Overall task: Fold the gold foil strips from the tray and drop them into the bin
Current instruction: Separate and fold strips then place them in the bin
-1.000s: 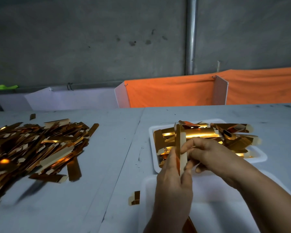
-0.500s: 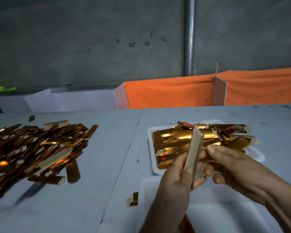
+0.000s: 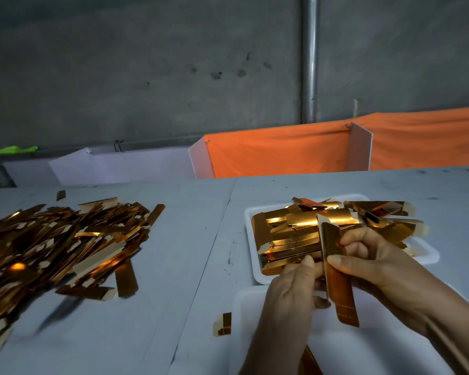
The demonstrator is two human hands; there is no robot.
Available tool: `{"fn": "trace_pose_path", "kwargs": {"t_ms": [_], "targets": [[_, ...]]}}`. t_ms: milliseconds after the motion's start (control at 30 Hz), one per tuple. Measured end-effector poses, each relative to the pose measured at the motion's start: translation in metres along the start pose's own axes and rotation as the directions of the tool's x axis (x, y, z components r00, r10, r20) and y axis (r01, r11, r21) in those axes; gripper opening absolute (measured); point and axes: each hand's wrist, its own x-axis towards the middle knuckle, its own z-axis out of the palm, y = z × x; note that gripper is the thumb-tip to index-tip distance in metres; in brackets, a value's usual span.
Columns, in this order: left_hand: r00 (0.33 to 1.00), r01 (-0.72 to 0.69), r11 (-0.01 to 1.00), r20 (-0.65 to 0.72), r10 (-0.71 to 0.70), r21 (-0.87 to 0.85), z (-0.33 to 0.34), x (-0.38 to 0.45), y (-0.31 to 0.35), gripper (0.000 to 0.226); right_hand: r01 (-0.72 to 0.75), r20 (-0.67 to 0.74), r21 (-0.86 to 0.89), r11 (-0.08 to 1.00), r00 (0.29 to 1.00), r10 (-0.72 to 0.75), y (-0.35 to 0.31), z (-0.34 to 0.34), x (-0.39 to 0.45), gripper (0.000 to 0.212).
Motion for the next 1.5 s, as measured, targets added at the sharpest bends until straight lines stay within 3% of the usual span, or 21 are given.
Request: {"fn": "trace_pose_path", "kwargs": {"t_ms": [100, 300, 533, 767, 933, 1000, 1133, 1233, 1333, 1433, 1500], "targets": [[0.999, -0.037, 0.999, -0.016, 0.037, -0.011, -0.002, -0.002, -0.004, 0.032, 0.031, 0.049, -0.018, 0.999, 0.998, -0.030, -0.002, 0.000, -0.004, 0.039], [0.999, 0.018, 0.992, -0.041, -0.023, -0.122, -0.005, -0.001, -0.007, 0.019, 0.128, 0.092, -0.158, 0.979, 0.989, -0.114, -0.005, 0.000, -0.007, 0.038], [0.987, -0.093, 0.994, -0.124, 0.099, 0.056, -0.002, -0.003, -0.004, 0.015, 0.201, 0.068, -0.188, 0.961, 0.979, -0.191, -0.011, 0.004, -0.014, 0.017], [0.962, -0.123, 0.953, -0.204, 0.183, 0.277, 0.007, -0.006, 0.002, 0.012, 0.168, -0.039, -0.202, 0.965, 0.983, -0.179, -0.001, 0.015, -0.013, 0.057], [0.969, -0.058, 0.967, -0.220, 0.115, 0.249, 0.012, -0.009, 0.008, 0.019, 0.150, -0.019, -0.205, 0.967, 0.987, -0.157, 0.001, 0.018, -0.017, 0.021], [0.971, -0.065, 0.967, -0.208, 0.118, 0.248, 0.012, -0.010, 0.009, 0.021, 0.144, -0.031, -0.232, 0.962, 0.987, -0.155, 0.001, 0.018, -0.018, 0.021], [0.981, -0.110, 0.976, -0.135, 0.137, 0.190, 0.011, -0.011, 0.007, 0.024, 0.136, -0.042, -0.260, 0.956, 0.987, -0.152, -0.001, 0.015, -0.016, 0.045], [0.988, -0.118, 0.983, -0.084, 0.130, 0.140, 0.008, -0.008, 0.003, 0.025, 0.121, 0.005, -0.196, 0.973, 0.992, -0.123, -0.001, 0.015, -0.014, 0.034], [1.000, -0.013, 1.000, -0.010, 0.013, 0.018, 0.004, -0.006, 0.000, 0.017, 0.092, 0.028, -0.151, 0.984, 0.996, -0.089, 0.000, 0.015, -0.012, 0.033], [0.998, 0.056, 0.997, 0.019, -0.057, 0.051, 0.003, -0.006, -0.001, 0.020, 0.089, 0.016, -0.177, 0.980, 0.996, -0.087, 0.000, 0.014, -0.011, 0.028], [0.996, 0.075, 0.994, 0.038, -0.079, 0.080, 0.004, -0.007, 0.000, 0.022, 0.097, -0.005, -0.184, 0.978, 0.995, -0.099, 0.001, 0.012, -0.010, 0.011]]}}
